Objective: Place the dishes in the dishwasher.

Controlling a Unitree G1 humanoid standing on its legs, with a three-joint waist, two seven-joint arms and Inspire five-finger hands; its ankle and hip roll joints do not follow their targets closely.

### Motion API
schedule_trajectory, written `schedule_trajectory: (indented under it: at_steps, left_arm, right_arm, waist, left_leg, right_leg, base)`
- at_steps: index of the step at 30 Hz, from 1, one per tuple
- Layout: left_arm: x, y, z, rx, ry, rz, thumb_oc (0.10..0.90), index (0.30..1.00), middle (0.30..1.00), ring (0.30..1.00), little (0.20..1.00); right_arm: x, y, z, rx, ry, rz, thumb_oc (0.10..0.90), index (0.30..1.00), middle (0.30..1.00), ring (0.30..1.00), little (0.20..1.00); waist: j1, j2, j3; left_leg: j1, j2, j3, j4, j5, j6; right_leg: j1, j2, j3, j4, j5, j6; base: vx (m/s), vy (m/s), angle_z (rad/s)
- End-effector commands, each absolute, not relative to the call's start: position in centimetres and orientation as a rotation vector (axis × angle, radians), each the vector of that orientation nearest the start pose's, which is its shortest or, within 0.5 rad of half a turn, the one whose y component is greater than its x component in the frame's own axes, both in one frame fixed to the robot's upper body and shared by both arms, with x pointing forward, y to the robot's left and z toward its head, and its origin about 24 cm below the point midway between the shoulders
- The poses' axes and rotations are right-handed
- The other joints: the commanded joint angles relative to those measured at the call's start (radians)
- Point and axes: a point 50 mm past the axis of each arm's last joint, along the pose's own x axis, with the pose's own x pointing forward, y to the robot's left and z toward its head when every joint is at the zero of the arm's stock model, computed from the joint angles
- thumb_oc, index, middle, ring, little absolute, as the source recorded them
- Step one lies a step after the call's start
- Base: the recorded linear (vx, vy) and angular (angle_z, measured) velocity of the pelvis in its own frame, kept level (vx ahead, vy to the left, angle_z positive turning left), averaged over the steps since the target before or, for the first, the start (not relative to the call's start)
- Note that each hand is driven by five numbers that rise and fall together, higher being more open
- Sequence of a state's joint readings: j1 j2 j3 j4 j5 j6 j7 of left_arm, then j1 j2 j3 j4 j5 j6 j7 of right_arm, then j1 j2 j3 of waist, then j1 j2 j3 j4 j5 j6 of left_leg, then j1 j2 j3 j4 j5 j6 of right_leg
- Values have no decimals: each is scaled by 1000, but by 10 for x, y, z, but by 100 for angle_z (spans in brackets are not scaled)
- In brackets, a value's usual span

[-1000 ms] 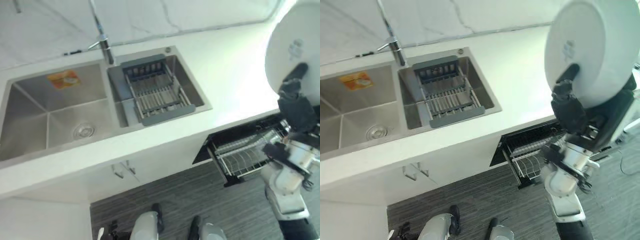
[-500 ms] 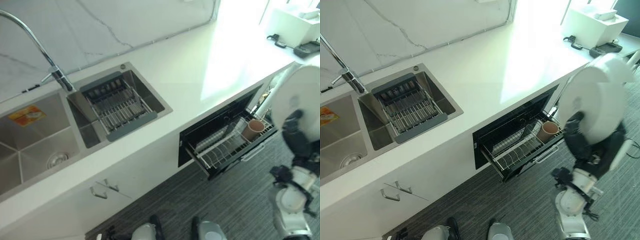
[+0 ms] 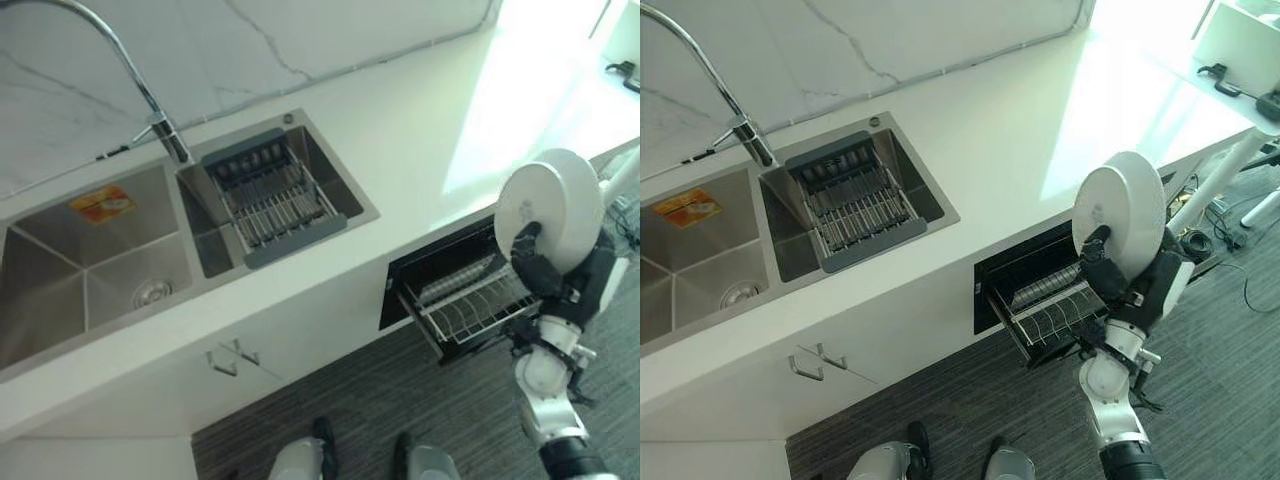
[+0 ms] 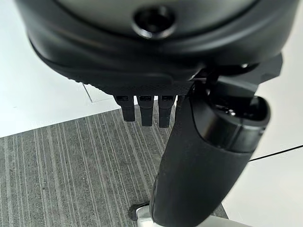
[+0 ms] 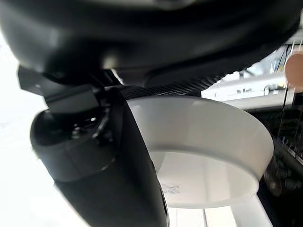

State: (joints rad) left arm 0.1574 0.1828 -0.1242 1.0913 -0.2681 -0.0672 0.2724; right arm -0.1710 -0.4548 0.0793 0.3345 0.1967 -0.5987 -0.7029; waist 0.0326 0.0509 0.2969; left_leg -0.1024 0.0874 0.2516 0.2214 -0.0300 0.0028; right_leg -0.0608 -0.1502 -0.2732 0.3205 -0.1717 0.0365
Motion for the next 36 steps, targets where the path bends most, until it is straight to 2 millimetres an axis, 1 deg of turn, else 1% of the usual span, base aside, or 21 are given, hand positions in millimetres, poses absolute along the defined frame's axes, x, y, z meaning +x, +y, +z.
schedule_trajectory:
  at_steps: [1,3,7,10,15,18,22,26,30,34,36]
  left_arm:
    - [73,241,-155,226,1106,418,800,900,900,900,900]
    - [76,242,-154,232,1110,411,800,900,900,900,900]
    - [77,242,-155,239,1119,400,800,900,900,900,900]
    - [76,244,-155,240,1125,402,800,900,900,900,900]
    - [75,242,-156,238,1128,409,800,900,900,900,900]
    - [75,241,-157,236,1124,411,800,900,900,900,900]
    - [76,238,-157,229,1112,409,800,900,900,900,900]
    - [79,236,-156,225,1105,401,800,900,900,900,900]
    - [83,238,-155,228,1100,393,800,900,900,900,900]
    - [86,242,-154,236,1099,387,800,900,900,900,900]
    - [88,244,-153,250,1095,379,800,900,900,900,900]
  right_arm:
    - [281,-253,140,-104,-678,-547,400,300,300,300,300]
    - [289,-261,135,-45,-589,-575,400,300,300,300,300]
    - [299,-280,117,86,-441,-677,400,300,300,300,300]
    - [302,-290,112,144,-399,-761,400,300,300,300,300]
    - [302,-293,106,142,-370,-833,400,300,300,300,300]
    - [300,-294,96,155,-329,-867,400,300,300,300,300]
    - [297,-294,83,151,-280,-867,400,300,300,300,300]
    - [300,-293,76,134,-227,-833,400,300,300,300,300]
    - [307,-293,80,99,-204,-806,400,300,300,300,300]
    - [315,-297,89,8,-170,-851,400,300,300,300,300]
    - [322,-300,98,-80,-169,-853,400,300,300,300,300]
  waist:
    - [4,-12,10]
    - [10,-9,12]
    - [19,2,16]
    - [23,9,20]
    - [22,14,25]
    - [20,18,30]
    - [16,23,37]
    - [16,29,41]
    - [22,33,48]
    - [30,33,55]
    - [37,30,61]
  left_leg:
    - [41,4,-68,79,-144,-43]
    - [41,2,-71,79,-143,-43]
    - [41,0,-77,79,-142,-42]
    - [41,-2,-77,79,-143,-40]
    - [40,-6,-75,79,-145,-37]
    - [38,-9,-75,79,-146,-34]
    - [39,-11,-74,79,-146,-32]
    - [40,-14,-75,79,-145,-31]
    - [32,-16,-76,79,-142,-34]
    - [25,-15,-76,79,-141,-35]
    - [22,-14,-76,79,-140,-34]
  right_leg:
    - [39,3,-34,-21,-43,-2]
    - [43,3,-38,-21,-42,-3]
    - [50,3,-46,-21,-42,-7]
    - [52,4,-48,-21,-42,-9]
    - [49,3,-49,-21,-40,-8]
    - [46,4,-48,-21,-39,-10]
    - [45,5,-46,-21,-36,-12]
    - [46,3,-47,-21,-35,-14]
    - [41,-1,-49,-21,-34,-14]
    - [36,0,-54,-21,-32,-13]
    - [35,1,-58,-21,-32,-14]
  base:
    - [11,3,16]
    - [11,6,8]
    - [3,8,0]
    - [1,28,6]
    - [-3,12,2]
    - [-15,7,3]
    - [-5,4,7]
    - [1,1,1]
    - [0,0,0]
    - [0,0,0]
    - [0,0,0]
